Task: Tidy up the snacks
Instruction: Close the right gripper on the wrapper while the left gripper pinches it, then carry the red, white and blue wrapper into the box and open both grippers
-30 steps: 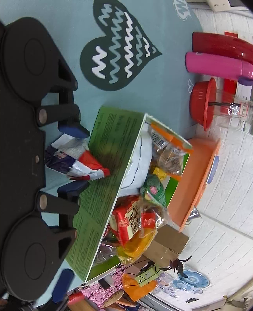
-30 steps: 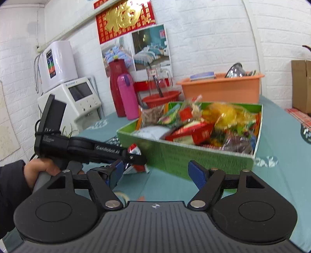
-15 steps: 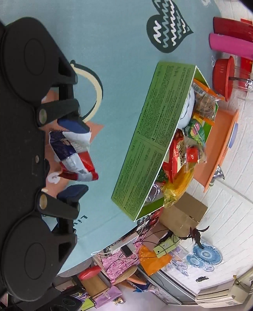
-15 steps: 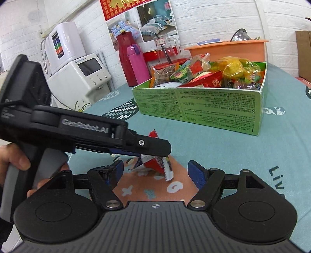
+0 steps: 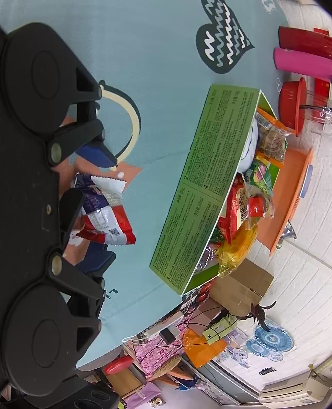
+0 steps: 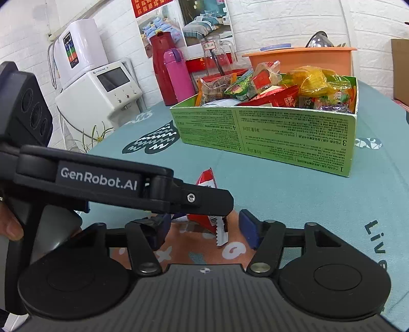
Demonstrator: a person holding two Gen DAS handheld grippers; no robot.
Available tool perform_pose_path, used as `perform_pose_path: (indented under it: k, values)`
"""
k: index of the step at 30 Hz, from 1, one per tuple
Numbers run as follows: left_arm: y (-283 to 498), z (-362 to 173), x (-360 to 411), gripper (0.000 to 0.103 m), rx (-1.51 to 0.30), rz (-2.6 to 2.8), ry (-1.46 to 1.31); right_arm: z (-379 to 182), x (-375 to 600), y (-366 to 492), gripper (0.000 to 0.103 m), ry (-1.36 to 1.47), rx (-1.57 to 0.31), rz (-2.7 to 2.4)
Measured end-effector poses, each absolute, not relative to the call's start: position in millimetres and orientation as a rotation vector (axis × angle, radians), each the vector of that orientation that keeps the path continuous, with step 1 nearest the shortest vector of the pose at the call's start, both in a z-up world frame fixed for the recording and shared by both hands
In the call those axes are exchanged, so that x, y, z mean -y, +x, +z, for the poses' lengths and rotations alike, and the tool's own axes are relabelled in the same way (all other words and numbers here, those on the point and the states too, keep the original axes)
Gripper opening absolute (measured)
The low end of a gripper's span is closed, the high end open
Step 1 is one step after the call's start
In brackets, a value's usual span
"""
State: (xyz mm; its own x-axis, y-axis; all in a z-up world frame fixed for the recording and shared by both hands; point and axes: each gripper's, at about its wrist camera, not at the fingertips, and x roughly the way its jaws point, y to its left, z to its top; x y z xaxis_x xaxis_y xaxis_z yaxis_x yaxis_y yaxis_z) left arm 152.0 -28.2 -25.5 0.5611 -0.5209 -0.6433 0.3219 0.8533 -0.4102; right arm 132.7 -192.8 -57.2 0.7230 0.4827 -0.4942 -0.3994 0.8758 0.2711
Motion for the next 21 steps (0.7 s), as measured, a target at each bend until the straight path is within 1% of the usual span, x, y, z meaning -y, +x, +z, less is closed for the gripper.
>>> perform_pose_path:
  k: [1,3,5,6,7,8,12,14,21]
  values:
    - [152.7,-26.4,27.9,0.103,-0.841,-0.506,-0.262,-57.3,192.6,132.1,0.09,0.149,-0.586,0.485]
    - [153.0,-27.4,27.6,0.103,-0.837,-0.511,-0.262,-57.8,193.1,132.5,0.078,0.153,-0.585,0.483]
    - [152.5,-27.7,28.8,0.103,-0.832,-0.513,-0.254,-58.2,193.5,133.5,0.071,0.155,-0.587,0.48]
    - [152.6,-27.8,29.4,0.103,-0.831,-0.515,-0.247,-58.1,193.4,134.0,0.064,0.155,-0.588,0.479]
    - [152.4,-27.9,30.3,0.097,-0.827,-0.514,-0.236,-58.3,193.2,134.0,0.063,0.154,-0.589,0.479]
    - [151.9,-28.4,31.3,0.087,-0.823,-0.521,-0.224,-58.1,193.4,134.4,0.058,0.156,-0.591,0.482]
    - [149.2,-27.8,34.3,0.082,-0.804,-0.514,-0.209,-58.8,195.2,133.6,0.052,0.173,-0.592,0.481]
    - [146.8,-25.9,37.4,0.076,-0.792,-0.511,-0.186,-58.7,195.7,132.5,0.05,0.175,-0.591,0.479]
    - [144.6,-23.2,41.6,0.076,-0.789,-0.515,-0.182,-56.2,199.1,127.3,0.048,0.185,-0.582,0.469]
